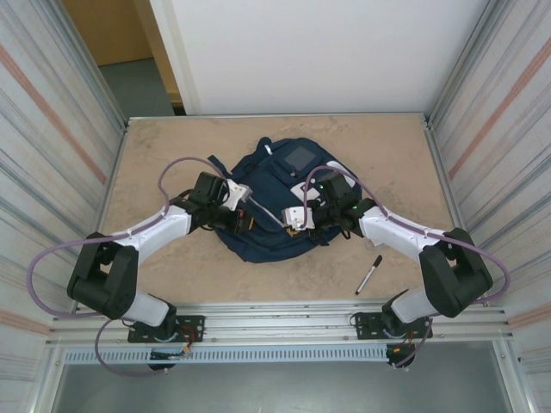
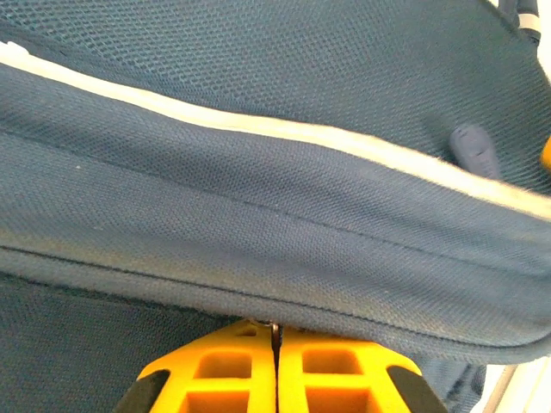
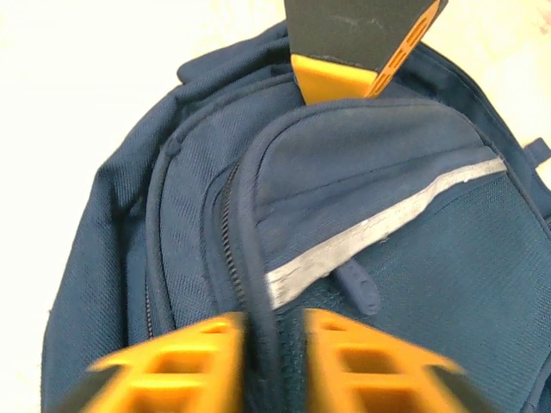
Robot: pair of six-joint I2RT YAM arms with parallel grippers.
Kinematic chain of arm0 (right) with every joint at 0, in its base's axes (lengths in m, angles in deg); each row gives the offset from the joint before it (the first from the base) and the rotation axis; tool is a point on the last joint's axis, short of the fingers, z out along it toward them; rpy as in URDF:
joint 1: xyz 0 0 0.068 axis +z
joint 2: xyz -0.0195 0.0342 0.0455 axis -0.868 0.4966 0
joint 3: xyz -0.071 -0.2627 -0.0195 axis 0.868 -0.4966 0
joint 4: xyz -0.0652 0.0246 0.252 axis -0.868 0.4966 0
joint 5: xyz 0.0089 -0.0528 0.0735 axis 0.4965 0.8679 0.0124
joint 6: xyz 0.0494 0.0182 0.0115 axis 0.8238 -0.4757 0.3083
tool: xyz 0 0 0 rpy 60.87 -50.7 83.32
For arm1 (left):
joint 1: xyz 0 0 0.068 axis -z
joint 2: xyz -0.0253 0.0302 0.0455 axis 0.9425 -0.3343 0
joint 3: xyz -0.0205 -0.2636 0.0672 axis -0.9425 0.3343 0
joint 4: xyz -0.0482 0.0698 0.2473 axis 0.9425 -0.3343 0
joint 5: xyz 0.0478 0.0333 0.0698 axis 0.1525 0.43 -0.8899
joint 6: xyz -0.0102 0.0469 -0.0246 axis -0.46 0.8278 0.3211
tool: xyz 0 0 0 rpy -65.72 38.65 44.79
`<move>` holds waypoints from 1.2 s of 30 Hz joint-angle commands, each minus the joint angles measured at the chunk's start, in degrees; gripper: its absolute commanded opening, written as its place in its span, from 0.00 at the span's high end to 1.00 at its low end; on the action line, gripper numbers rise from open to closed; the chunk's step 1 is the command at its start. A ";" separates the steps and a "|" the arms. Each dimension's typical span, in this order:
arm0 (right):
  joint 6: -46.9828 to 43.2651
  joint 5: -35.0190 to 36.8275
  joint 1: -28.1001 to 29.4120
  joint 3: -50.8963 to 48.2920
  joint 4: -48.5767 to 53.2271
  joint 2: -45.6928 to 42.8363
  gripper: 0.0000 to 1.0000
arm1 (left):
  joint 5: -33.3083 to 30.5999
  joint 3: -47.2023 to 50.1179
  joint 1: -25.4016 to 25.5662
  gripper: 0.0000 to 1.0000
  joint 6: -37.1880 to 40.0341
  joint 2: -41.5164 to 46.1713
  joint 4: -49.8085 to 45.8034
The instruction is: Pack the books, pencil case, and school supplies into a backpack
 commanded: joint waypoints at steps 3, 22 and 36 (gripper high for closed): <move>15.05 9.27 8.07 4.09 -0.17 -7.97 0.01 | -0.89 1.73 0.30 1.00 -2.63 5.40 0.98; 67.16 28.02 17.02 11.74 16.26 -6.81 0.10 | 3.88 4.44 6.02 1.00 -8.01 12.55 7.73; 34.76 35.86 18.20 14.38 15.09 4.33 0.87 | -6.06 4.02 4.82 1.00 -7.38 16.06 1.89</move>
